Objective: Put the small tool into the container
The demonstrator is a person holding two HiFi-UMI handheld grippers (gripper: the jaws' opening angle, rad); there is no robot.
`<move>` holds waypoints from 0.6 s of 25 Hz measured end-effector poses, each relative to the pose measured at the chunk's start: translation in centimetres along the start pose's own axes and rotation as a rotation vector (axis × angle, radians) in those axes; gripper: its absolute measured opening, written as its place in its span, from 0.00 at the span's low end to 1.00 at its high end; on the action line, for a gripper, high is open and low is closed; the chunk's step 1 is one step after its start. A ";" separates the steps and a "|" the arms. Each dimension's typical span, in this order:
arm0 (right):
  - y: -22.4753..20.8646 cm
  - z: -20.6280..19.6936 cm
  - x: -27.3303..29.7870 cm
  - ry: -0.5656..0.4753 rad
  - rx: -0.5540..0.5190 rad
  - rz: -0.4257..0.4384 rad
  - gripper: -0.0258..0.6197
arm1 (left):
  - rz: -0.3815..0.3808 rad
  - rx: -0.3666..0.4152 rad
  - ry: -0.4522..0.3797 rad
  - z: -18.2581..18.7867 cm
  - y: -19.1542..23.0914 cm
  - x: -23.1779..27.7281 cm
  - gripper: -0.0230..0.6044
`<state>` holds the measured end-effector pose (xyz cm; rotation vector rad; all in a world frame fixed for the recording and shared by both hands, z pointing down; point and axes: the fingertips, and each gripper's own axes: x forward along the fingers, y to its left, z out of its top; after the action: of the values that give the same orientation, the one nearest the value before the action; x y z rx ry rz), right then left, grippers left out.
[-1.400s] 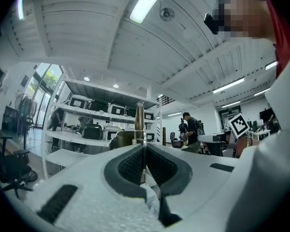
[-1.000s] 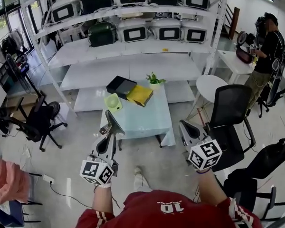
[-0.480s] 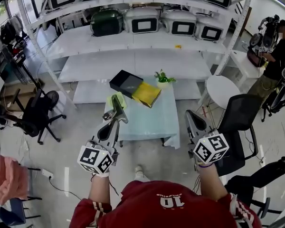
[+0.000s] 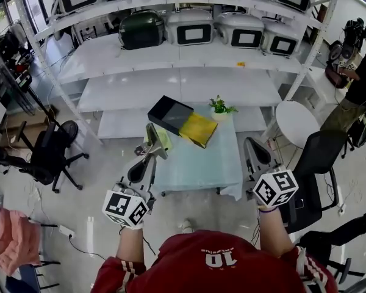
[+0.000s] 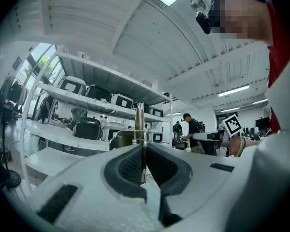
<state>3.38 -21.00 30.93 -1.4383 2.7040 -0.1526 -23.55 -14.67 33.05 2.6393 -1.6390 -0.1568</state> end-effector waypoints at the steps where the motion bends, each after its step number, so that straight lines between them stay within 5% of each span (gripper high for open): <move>1: 0.1 0.0 0.7 -0.001 -0.002 -0.002 0.05 | -0.002 -0.001 0.000 -0.1 0.8 0.3 0.04; 15: -0.8 -2.8 4.9 0.052 0.012 -0.037 0.05 | 0.010 -0.149 -0.031 -2.3 6.0 5.1 0.04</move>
<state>0.94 -25.35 33.75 -1.5029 2.7129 -0.2111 -26.40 -21.93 35.44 2.5304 -1.5821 -0.3091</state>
